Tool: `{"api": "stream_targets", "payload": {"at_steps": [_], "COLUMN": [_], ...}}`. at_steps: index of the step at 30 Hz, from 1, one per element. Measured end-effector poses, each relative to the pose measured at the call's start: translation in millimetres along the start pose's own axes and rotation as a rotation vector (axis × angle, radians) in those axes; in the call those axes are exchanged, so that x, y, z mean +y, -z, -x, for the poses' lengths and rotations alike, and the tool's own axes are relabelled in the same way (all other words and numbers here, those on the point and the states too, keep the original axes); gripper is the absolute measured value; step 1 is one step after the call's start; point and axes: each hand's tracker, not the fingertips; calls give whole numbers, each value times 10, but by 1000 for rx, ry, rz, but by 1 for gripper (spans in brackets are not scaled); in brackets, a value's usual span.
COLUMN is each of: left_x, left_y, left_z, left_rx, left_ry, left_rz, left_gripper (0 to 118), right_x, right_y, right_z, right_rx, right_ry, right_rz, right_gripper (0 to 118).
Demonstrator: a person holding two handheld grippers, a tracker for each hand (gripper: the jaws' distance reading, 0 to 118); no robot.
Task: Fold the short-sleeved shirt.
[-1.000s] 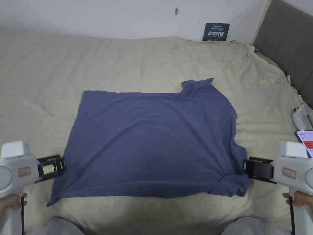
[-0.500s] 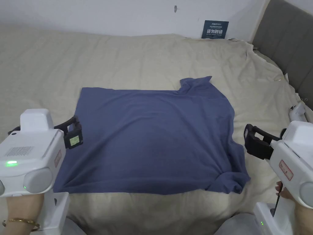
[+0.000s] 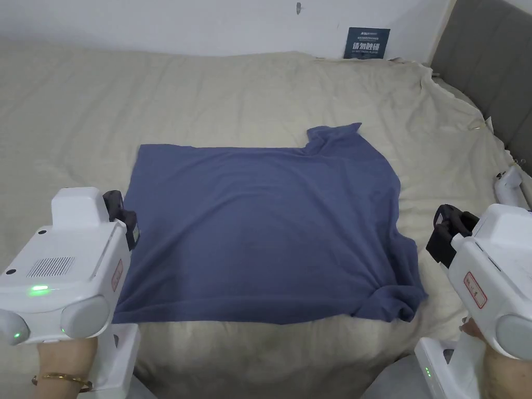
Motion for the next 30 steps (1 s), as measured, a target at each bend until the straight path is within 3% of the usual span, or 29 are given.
{"api": "stream_targets", "payload": {"at_steps": [8, 12, 13, 14, 15, 16, 19, 25, 30], "left_x": [7, 9, 10, 16, 15, 13, 18, 7, -27], "left_y": [-4, -13, -15, -20, -22, -23, -26, -23, -12], "left_z": [-3, -9, -11, -15, -18, -21, -35, -57, -47], "left_rx": [-2, -5, -6, -6, -6, -7, -9, -10, -9], "left_ry": [-4, -1, -1, -1, -1, 0, -2, 0, 8], "left_rz": [-10, -12, -13, -13, -14, -16, -14, -7, 11], "left_gripper": [0, 0, 0, 0, 0, 0, 0, 0, 0], "right_x": [78, 167, 159, 163, 173, 175, 87, -273, -583], "right_y": [38, 198, 225, 261, 305, 344, 478, 679, 785], "right_z": [-29, -139, -178, -195, -212, -227, -249, -290, -364], "right_rx": [-5, 19, 23, 14, -7, -1, 0, -50, -54], "right_ry": [-17, 17, 38, 31, 5, -12, -46, -46, 9], "right_rz": [52, 220, 212, 253, 305, 351, 478, 703, 761], "right_gripper": [0, 3, 14, 33, 64, 76, 96, 101, 98]}}
